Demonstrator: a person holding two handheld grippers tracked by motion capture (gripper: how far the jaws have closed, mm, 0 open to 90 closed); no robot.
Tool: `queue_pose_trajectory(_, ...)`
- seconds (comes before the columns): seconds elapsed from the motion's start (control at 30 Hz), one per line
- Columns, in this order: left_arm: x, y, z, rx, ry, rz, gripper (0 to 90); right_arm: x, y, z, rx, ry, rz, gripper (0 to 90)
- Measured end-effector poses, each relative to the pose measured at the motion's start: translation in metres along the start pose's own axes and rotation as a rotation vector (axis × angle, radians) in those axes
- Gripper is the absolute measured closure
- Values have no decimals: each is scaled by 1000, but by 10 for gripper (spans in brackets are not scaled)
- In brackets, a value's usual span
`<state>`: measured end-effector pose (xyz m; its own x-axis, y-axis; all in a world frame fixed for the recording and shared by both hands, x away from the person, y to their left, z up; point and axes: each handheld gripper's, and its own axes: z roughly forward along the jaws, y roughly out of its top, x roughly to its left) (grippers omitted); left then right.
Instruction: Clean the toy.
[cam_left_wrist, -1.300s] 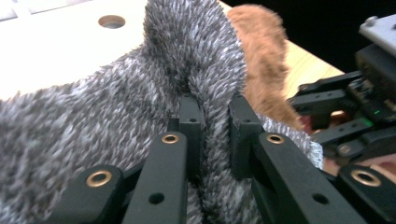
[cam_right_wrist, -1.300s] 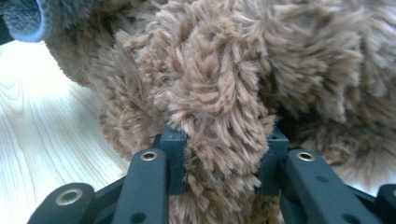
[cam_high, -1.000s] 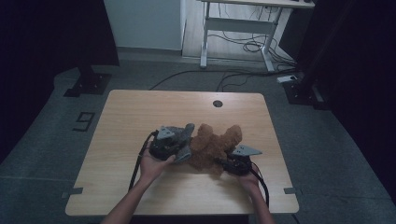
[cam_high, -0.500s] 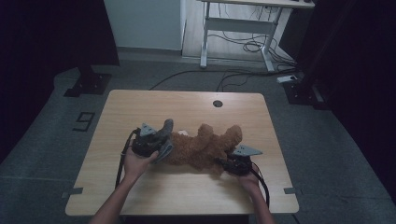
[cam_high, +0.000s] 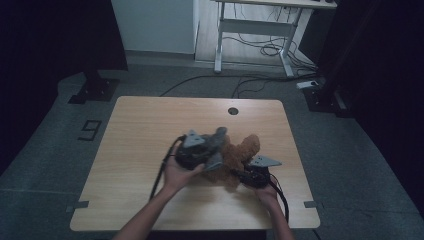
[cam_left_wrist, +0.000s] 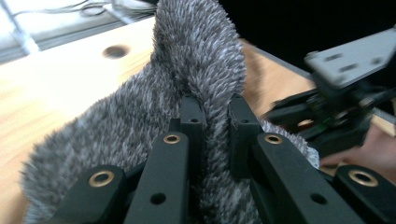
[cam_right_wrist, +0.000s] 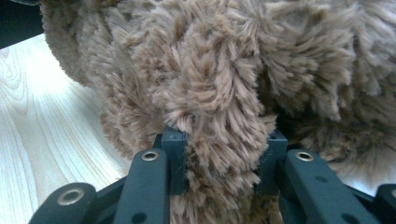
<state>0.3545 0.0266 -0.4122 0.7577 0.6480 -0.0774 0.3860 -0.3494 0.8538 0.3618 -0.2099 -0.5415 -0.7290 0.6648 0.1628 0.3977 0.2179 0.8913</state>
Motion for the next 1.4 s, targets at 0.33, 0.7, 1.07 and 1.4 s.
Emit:
queue_pose_trajectory(0.33, -11, 7, 69, 136, 36, 23, 795, -1, -1, 0, -8, -2, 20, 641)
queue_pose_trajectory(0.7, 36, -16, 28, 142, 138, -33, 795, 2, 0, 1, -3, -6, -7, 641)
queue_pose_trajectory(1.07, -4, 17, 42, 72, 26, 20, 787, 3, 0, 1, 4, -16, -7, 642)
queue_pose_trajectory(1.4, -6, 10, 93, 141, 13, 0, 789, 5, -1, 2, 14, -40, -9, 644)
